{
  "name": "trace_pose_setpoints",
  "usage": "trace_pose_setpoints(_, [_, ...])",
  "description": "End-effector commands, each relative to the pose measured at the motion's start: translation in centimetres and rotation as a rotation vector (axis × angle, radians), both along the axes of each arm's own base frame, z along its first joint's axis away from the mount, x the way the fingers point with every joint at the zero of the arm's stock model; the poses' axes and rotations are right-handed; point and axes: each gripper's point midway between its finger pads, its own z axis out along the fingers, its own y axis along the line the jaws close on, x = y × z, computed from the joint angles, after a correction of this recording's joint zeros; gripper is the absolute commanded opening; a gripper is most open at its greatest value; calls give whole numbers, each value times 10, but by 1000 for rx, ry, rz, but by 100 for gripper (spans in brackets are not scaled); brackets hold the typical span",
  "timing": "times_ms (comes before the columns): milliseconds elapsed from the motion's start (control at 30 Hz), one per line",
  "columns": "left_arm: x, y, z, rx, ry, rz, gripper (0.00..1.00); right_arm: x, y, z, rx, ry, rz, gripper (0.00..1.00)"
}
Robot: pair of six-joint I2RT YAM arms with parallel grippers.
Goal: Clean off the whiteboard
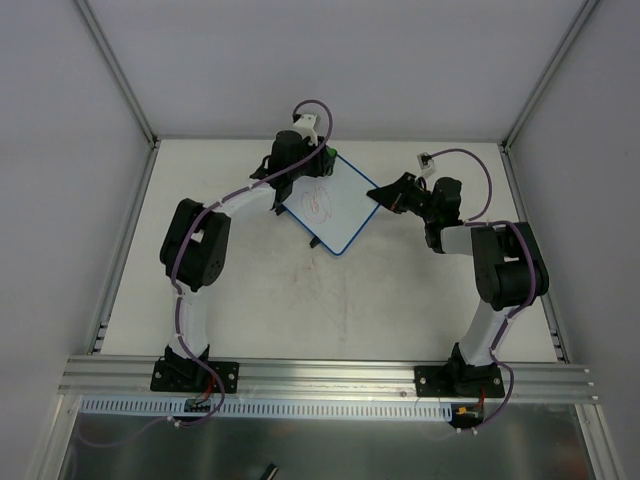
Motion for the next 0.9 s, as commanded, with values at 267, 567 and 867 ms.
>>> trace_pose_setpoints(267, [10, 72, -47, -137, 235, 225, 0, -5, 7, 37, 3, -179, 45, 0])
trace_pose_setpoints(567, [10, 102, -79, -170, 350, 352, 0, -5, 8, 37, 4, -180, 47, 0])
trace_pose_setpoints(867, [10, 110, -81, -219, 380, 365, 0, -5, 8, 37, 4, -180, 48, 0])
